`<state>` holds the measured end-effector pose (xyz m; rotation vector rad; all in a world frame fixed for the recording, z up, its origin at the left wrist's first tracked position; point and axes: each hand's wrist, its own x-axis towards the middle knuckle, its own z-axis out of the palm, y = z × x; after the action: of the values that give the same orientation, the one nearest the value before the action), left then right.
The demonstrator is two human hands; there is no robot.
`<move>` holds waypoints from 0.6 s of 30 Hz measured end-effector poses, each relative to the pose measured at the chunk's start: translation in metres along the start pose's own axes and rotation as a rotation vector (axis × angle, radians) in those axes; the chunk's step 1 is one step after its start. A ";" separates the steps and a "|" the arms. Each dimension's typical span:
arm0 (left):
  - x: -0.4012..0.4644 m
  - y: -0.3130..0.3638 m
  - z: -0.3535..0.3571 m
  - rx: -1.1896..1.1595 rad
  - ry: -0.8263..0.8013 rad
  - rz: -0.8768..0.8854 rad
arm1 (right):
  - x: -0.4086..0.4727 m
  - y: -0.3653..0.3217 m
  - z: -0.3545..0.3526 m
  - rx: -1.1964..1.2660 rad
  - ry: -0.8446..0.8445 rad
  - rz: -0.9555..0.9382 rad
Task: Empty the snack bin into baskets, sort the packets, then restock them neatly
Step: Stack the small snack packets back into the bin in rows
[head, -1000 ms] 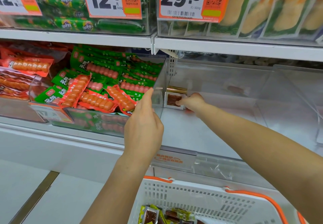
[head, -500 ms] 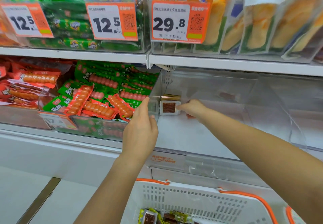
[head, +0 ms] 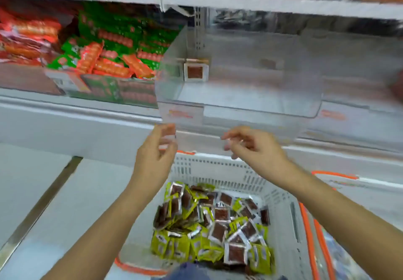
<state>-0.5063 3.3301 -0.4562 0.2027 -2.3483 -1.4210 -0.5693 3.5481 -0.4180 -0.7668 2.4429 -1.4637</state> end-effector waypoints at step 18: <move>-0.047 -0.250 0.144 0.669 -0.510 -0.416 | -0.039 0.305 0.144 -0.564 -0.411 0.476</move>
<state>-0.5398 3.3438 -0.7465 0.5960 -3.3028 -0.8355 -0.5774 3.5738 -0.7561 -0.4531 2.4685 -0.4027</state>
